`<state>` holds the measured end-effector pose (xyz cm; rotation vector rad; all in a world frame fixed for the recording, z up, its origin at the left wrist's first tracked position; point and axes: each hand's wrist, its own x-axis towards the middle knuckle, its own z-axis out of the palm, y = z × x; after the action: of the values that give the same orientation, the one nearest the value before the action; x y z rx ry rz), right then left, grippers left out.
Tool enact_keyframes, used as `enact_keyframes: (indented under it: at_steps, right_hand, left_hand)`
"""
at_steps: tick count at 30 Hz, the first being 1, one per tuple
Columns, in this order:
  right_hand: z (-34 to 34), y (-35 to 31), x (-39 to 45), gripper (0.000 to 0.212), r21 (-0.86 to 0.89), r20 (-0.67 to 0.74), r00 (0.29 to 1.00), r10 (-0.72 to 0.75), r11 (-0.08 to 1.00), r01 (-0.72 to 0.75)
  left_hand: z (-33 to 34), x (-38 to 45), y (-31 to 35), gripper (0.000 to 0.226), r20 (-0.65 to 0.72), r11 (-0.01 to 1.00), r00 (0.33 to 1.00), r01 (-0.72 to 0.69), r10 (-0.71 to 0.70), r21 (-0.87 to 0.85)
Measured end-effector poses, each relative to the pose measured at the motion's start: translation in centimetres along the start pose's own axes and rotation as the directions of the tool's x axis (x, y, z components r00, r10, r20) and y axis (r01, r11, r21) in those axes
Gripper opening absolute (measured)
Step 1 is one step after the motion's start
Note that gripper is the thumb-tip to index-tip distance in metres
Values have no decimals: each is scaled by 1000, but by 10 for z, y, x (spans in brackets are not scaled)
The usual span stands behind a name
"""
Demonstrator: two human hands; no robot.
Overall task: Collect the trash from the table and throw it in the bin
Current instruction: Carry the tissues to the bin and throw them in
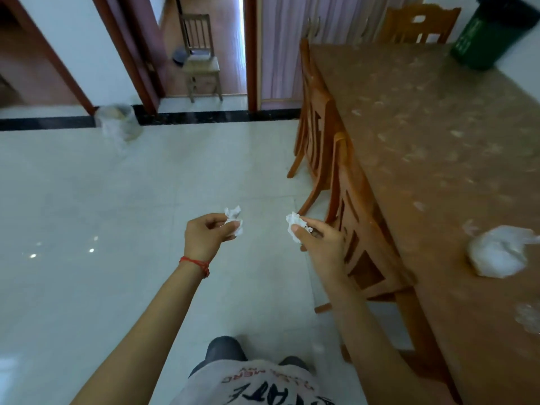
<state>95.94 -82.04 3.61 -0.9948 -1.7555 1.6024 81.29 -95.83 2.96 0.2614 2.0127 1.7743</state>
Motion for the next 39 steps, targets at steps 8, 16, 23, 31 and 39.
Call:
enact_keyframes:
  at_steps: [8,16,23,31,39]
  right_hand:
    - [96,-10,16,19,-28,81,996,31,999,-29]
    - [134,-7,59,20,-99,87,996,35,995,-26]
    - [159,-11,146,18,-68,97,993,60,996,-53]
    - [187,-31,284,12,-103,114,993,36,994,-24]
    - [224,-56,408,10,-83,140,988,69,995,-58]
  left_hand:
    - [-85,42,1,6,-85,998,996,35,-40,-56]
    - [-100,96,-2,12,-91,997,993,65,-70,-51]
    - [-76,178,12,8,-84,998,995,56,-58,-23]
    - [-36,310,47,10,-63,998,996,66,-67,-23]
    - [-15,433,80,11,-99,998,993,56,-58,-20]
